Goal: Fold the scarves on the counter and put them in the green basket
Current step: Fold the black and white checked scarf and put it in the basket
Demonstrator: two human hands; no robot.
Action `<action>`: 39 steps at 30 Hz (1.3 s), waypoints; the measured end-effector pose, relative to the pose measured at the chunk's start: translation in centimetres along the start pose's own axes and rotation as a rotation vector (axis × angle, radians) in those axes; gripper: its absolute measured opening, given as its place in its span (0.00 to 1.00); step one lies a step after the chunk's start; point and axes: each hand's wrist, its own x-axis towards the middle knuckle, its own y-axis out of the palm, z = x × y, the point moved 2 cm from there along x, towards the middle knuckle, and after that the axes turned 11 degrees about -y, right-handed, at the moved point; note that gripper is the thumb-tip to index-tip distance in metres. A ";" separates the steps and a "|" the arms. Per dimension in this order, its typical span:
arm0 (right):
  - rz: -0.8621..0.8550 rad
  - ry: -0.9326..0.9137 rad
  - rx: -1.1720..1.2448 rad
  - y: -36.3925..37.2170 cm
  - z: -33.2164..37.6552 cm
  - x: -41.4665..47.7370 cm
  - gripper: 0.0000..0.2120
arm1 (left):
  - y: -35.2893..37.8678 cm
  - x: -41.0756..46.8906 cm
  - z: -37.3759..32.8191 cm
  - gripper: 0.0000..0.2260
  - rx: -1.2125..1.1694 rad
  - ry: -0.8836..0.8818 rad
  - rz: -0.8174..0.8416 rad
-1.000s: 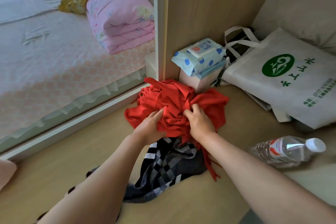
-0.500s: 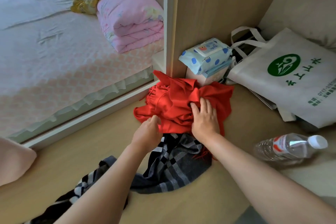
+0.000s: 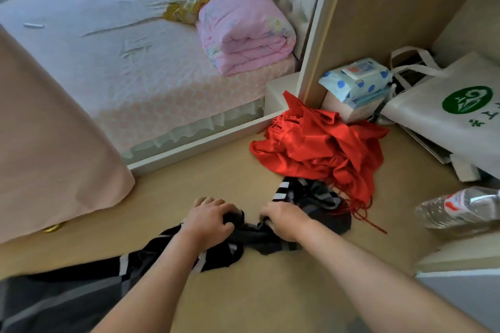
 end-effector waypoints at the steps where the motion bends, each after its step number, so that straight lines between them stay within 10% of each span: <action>1: -0.044 0.069 0.000 -0.1 0.1 -0.2 0.11 | -0.1 -0.7 0.5 0.19 0.000 0.011 -0.006; 5: -0.315 0.375 -0.282 -2.9 -0.8 -1.7 0.13 | -0.2 -2.3 1.5 0.17 -0.143 -0.004 -0.174; 9: -0.179 0.619 -0.413 -5.0 -1.3 -2.9 0.13 | -0.4 -4.0 3.3 0.18 -0.391 -0.143 -0.332; 17: -0.176 -0.054 -0.133 -0.2 9.9 2.4 0.27 | 2.3 -8.9 10.9 0.20 -0.342 -0.439 -0.199; 21: -0.032 -0.043 -0.310 3.0 13.2 4.1 0.36 | 4.1 -12.0 13.7 0.22 -0.559 -0.446 0.048; 26: 0.072 0.058 -0.577 3.5 13.0 3.1 0.16 | 5.7 -14.7 16.5 0.28 -0.715 -0.481 0.065; 32: 0.283 0.458 -0.688 4.0 13.1 1.3 0.18 | 6.1 -16.6 18.6 0.31 -0.180 -0.444 0.067; 36: -0.094 0.118 -0.396 4.5 16.9 1.3 0.11 | 5.2 -16.2 17.7 0.24 0.039 -0.364 -0.093; 39: -0.012 -0.008 -0.207 6.8 19.0 0.6 0.16 | 4.9 -15.6 17.2 0.17 0.054 -0.353 -0.130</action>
